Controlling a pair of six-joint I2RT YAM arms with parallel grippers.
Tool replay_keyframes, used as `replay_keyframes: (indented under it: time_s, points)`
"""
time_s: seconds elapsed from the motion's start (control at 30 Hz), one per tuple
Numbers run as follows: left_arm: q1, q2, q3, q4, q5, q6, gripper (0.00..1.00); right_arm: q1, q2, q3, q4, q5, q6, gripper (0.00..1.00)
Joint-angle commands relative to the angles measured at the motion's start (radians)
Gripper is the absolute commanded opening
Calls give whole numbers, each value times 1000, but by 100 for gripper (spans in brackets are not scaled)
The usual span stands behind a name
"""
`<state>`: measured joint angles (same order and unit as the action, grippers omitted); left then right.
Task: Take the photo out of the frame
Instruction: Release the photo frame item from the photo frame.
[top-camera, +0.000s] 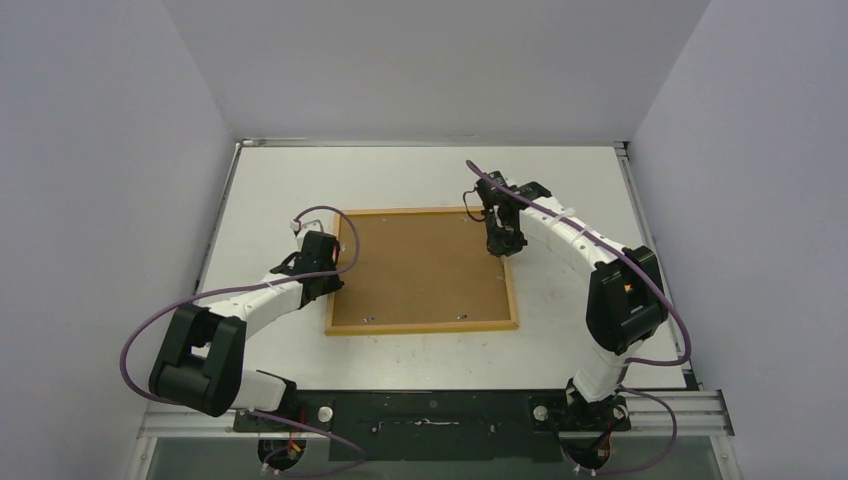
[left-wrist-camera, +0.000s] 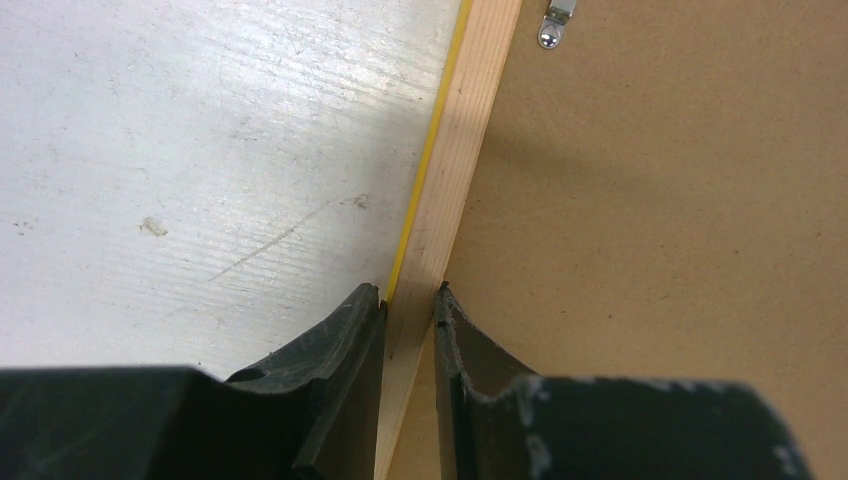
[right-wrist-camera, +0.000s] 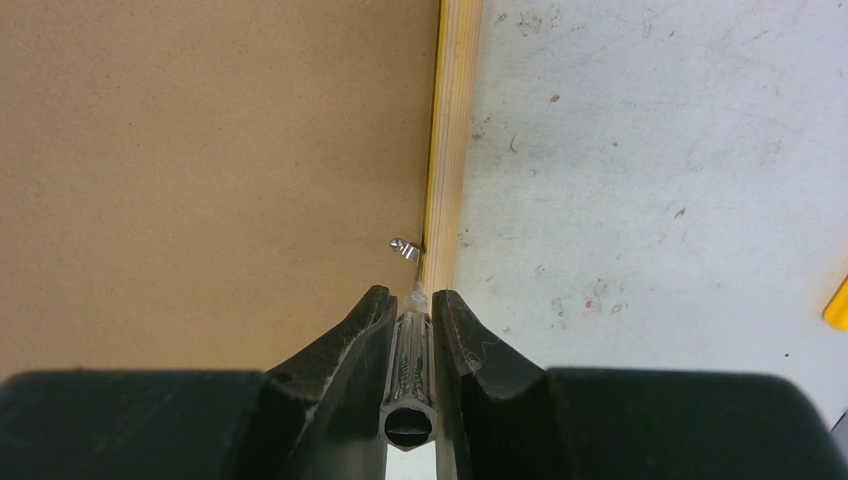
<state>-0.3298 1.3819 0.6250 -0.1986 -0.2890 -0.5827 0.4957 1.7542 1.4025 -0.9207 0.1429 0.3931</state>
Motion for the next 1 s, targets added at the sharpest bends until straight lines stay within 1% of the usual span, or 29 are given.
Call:
replay_keyframes:
  time_s: [0.0, 0.37, 0.47, 0.57, 0.8, 0.97]
  points:
    - [9, -25, -5, 18, -33, -19, 0, -1, -16, -32, -31, -134, 3, 5]
    - [9, -25, -5, 18, -33, -18, 0, -9, -13, -57, -2, -255, 9, 5]
    - [9, -24, -5, 17, -33, -19, 0, -9, -15, -67, 13, -317, 13, 5]
    - [10, -24, -5, 18, -33, -19, 0, -9, -13, -73, 22, -348, 17, 5]
    - [9, -23, -5, 19, -29, -18, 0, -10, -9, -74, 25, -357, 27, 5]
    - [10, -21, -4, 19, -29, -17, 0, -14, -13, -58, -1, -253, 24, 5]
